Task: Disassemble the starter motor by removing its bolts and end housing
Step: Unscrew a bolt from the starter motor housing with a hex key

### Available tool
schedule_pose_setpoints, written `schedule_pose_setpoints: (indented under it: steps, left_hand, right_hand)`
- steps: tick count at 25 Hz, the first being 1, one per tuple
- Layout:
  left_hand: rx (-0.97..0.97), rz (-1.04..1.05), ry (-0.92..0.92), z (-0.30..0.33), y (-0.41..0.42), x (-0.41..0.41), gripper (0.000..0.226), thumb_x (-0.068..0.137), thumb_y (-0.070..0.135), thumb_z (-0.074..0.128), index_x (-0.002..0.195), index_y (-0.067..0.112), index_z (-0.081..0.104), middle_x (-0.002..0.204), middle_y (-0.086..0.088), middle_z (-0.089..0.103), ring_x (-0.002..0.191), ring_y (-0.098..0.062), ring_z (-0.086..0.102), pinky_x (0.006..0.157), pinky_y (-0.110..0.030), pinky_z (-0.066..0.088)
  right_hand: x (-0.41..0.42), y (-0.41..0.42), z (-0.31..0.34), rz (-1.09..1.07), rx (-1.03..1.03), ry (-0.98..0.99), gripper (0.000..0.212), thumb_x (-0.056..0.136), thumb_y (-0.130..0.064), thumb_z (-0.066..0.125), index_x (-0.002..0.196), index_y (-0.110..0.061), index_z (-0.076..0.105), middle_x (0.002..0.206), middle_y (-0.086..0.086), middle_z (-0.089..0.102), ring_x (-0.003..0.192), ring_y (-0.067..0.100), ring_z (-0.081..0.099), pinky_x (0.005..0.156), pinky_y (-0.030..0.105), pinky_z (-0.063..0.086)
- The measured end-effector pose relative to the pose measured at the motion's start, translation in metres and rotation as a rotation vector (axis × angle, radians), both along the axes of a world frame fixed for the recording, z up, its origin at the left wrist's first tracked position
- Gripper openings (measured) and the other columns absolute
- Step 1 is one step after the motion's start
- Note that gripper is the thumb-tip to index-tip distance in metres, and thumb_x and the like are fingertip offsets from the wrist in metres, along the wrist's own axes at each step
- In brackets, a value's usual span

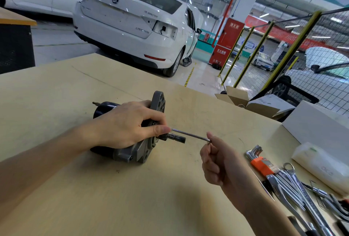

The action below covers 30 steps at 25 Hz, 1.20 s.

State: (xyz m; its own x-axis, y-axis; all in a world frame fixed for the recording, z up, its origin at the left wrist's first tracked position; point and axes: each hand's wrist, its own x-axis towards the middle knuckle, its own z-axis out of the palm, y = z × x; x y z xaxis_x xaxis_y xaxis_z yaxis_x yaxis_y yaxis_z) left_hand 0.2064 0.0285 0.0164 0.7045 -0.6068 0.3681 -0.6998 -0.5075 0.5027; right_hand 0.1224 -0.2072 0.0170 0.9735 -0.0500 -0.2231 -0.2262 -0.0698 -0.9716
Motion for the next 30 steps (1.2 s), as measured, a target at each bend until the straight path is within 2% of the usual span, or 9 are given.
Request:
schedule_pose_setpoints:
  steps: [4, 8, 10, 14, 18, 20, 25, 27, 30]
  left_hand:
    - [-0.001, -0.003, -0.001, 0.000, 0.000, 0.000, 0.034, 0.080, 0.076, 0.039, 0.086, 0.051, 0.062, 0.087, 0.015, 0.052, 0.088, -0.002, 0.053, 0.074, -0.018, 0.039]
    - [0.002, -0.009, 0.000, 0.000, 0.000, 0.001, 0.036, 0.079, 0.076, 0.040, 0.088, 0.050, 0.062, 0.087, 0.014, 0.052, 0.086, -0.003, 0.053, 0.072, -0.019, 0.039]
    - [0.005, -0.005, 0.001, 0.000, 0.000, 0.001, 0.036, 0.077, 0.077, 0.041, 0.088, 0.050, 0.063, 0.088, 0.015, 0.052, 0.087, -0.003, 0.054, 0.073, -0.019, 0.038]
    - [0.007, 0.005, -0.005, 0.000, -0.001, 0.001, 0.036, 0.077, 0.077, 0.043, 0.087, 0.050, 0.064, 0.095, 0.024, 0.050, 0.089, -0.002, 0.054, 0.072, -0.017, 0.035]
    - [0.009, 0.004, 0.004, 0.000, 0.000, 0.001, 0.036, 0.078, 0.078, 0.042, 0.088, 0.051, 0.064, 0.091, 0.019, 0.052, 0.088, -0.003, 0.054, 0.073, -0.019, 0.038]
    - [0.015, -0.003, 0.007, 0.000, 0.001, 0.001, 0.036, 0.079, 0.077, 0.040, 0.090, 0.051, 0.064, 0.088, 0.016, 0.052, 0.089, -0.002, 0.054, 0.074, -0.018, 0.038]
    - [0.018, 0.005, 0.011, 0.001, 0.000, 0.001, 0.039, 0.079, 0.076, 0.038, 0.091, 0.048, 0.064, 0.087, 0.017, 0.051, 0.088, 0.000, 0.053, 0.071, -0.016, 0.035]
    - [0.018, 0.005, 0.010, 0.001, 0.000, 0.000, 0.037, 0.079, 0.076, 0.038, 0.090, 0.050, 0.063, 0.090, 0.019, 0.050, 0.088, 0.000, 0.052, 0.070, -0.013, 0.034]
    - [0.013, 0.010, 0.012, 0.001, 0.000, 0.001, 0.037, 0.079, 0.076, 0.039, 0.090, 0.050, 0.062, 0.092, 0.021, 0.050, 0.089, 0.002, 0.052, 0.069, -0.011, 0.033]
  right_hand:
    - [-0.001, 0.000, 0.000, 0.016, 0.016, -0.087, 0.044, 0.076, -0.053, 0.057, 0.055, -0.015, 0.052, 0.049, 0.001, 0.027, 0.041, 0.014, 0.027, 0.049, 0.030, 0.013]
    - [-0.005, 0.001, 0.002, 0.030, 0.000, -0.160, 0.041, 0.083, -0.048, 0.057, 0.057, -0.016, 0.056, 0.048, 0.001, 0.032, 0.042, 0.014, 0.031, 0.045, 0.026, 0.018]
    - [-0.005, 0.000, 0.000, 0.040, -0.206, -0.275, 0.040, 0.093, -0.040, 0.055, 0.060, -0.016, 0.059, 0.047, 0.002, 0.041, 0.042, 0.015, 0.036, 0.042, 0.022, 0.029]
    - [-0.005, -0.007, -0.008, 0.058, -0.963, -0.748, 0.029, 0.100, -0.032, 0.048, 0.081, -0.015, 0.063, 0.057, -0.004, 0.057, 0.048, 0.015, 0.051, 0.049, 0.030, 0.043]
    - [-0.001, -0.012, -0.007, 0.043, -1.097, -0.990, 0.032, 0.101, -0.033, 0.047, 0.088, -0.010, 0.066, 0.062, -0.006, 0.058, 0.051, 0.016, 0.053, 0.050, 0.037, 0.047]
    - [-0.002, -0.009, -0.009, 0.023, -0.997, -0.963, 0.038, 0.100, -0.039, 0.041, 0.088, -0.014, 0.067, 0.062, -0.007, 0.058, 0.052, 0.016, 0.055, 0.050, 0.036, 0.048]
    - [-0.004, 0.001, -0.005, 0.121, -0.123, -0.360, 0.064, 0.096, -0.060, 0.031, 0.072, -0.014, 0.067, 0.055, 0.009, 0.054, 0.048, 0.021, 0.052, 0.044, 0.028, 0.041]
    - [-0.003, 0.003, -0.002, 0.159, 0.044, -0.244, 0.058, 0.092, -0.059, 0.038, 0.064, -0.012, 0.060, 0.051, 0.007, 0.043, 0.043, 0.020, 0.046, 0.041, 0.026, 0.036]
    - [-0.003, 0.001, -0.001, 0.173, 0.118, -0.254, 0.053, 0.091, -0.055, 0.047, 0.066, -0.010, 0.057, 0.052, 0.003, 0.036, 0.042, 0.016, 0.041, 0.039, 0.022, 0.031]
